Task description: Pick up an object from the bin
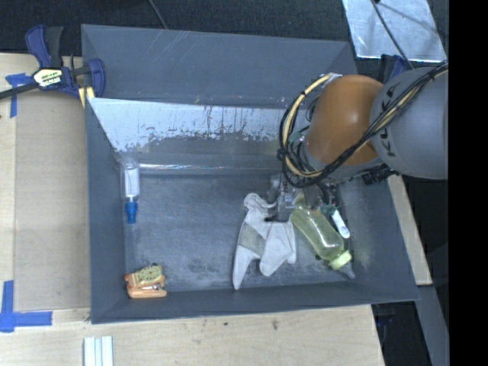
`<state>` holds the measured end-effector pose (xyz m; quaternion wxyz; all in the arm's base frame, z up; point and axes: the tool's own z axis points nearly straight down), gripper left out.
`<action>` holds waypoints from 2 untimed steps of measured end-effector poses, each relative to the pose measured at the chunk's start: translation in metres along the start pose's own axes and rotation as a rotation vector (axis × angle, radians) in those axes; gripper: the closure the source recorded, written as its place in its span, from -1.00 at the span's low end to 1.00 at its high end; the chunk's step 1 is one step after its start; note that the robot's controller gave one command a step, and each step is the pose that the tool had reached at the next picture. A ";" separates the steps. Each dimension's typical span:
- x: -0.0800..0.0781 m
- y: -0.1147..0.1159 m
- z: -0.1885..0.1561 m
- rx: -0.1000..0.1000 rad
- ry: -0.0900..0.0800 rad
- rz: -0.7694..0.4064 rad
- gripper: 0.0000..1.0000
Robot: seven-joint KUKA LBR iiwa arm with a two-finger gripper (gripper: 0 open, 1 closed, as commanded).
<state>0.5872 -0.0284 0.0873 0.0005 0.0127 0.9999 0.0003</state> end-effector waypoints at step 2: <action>-0.014 -0.027 -0.196 0.002 -0.011 -0.046 1.00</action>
Offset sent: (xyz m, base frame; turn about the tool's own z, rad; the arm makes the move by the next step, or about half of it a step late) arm 0.0111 -0.0268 0.1908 -0.0472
